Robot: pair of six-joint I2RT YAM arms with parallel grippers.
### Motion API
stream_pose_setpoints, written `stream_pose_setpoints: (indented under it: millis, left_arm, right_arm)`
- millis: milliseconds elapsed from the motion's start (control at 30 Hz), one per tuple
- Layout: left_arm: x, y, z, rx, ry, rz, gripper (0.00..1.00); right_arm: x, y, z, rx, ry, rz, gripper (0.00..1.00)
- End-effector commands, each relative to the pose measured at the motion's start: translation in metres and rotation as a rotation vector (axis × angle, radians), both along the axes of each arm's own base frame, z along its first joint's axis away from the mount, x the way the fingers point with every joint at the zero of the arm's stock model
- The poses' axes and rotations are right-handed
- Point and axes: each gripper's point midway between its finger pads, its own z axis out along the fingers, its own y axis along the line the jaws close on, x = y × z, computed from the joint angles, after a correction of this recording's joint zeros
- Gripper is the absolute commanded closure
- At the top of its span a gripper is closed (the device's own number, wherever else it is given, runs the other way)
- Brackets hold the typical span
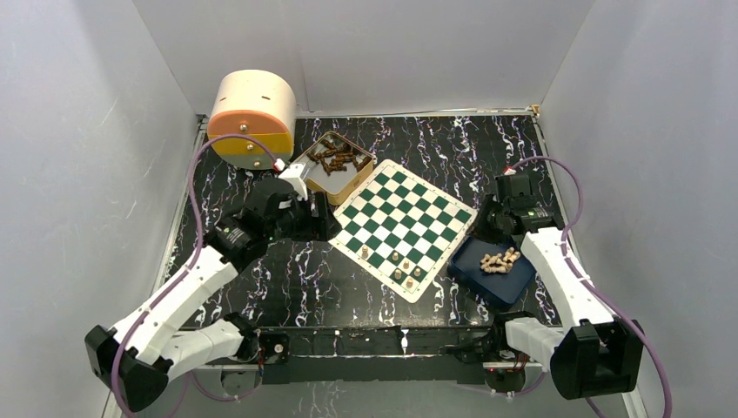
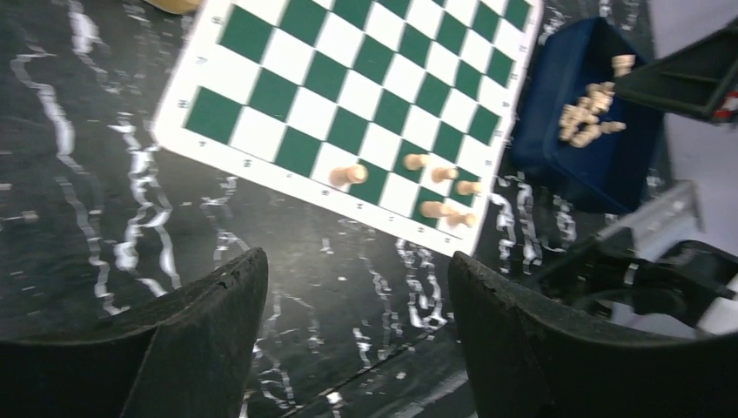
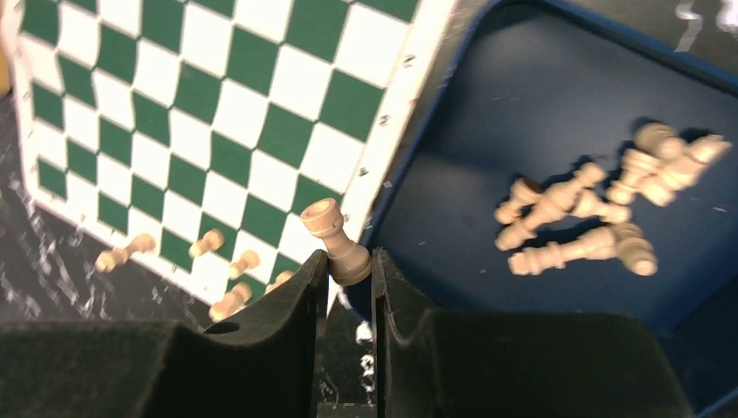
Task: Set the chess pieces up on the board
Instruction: Pick up the chess piece from the storage box, then place the chess piece on the chessboard.
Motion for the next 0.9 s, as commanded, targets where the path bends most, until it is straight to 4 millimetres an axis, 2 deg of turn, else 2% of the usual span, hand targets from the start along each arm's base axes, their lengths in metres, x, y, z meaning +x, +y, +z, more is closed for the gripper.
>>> stream_pose_setpoints:
  millis: [0, 200, 467, 700, 867]
  left_arm:
    - [-0.007, -0.043, 0.022, -0.209, 0.11, -0.071, 0.29]
    - [0.001, -0.073, 0.036, -0.311, 0.163, -0.119, 0.35]
    - [0.004, -0.105, 0.054, -0.476, 0.248, -0.171, 0.39]
    - [0.0, -0.117, 0.046, -0.525, 0.334, -0.191, 0.47]
    - [-0.009, -0.112, 0.031, -0.491, 0.393, -0.186, 0.52]
  right_arm:
    - [0.009, 0.046, 0.037, 0.124, -0.149, 0.203, 0.76]
    - [-0.009, 0.115, 0.066, 0.232, -0.289, 0.462, 0.77]
    - [-0.041, 0.184, 0.093, 0.286, -0.414, 0.705, 0.77]
    - [-0.061, 0.227, 0.099, 0.294, -0.442, 0.811, 0.77]
    - [-0.064, 0.238, 0.106, 0.319, -0.458, 0.816, 0.77]
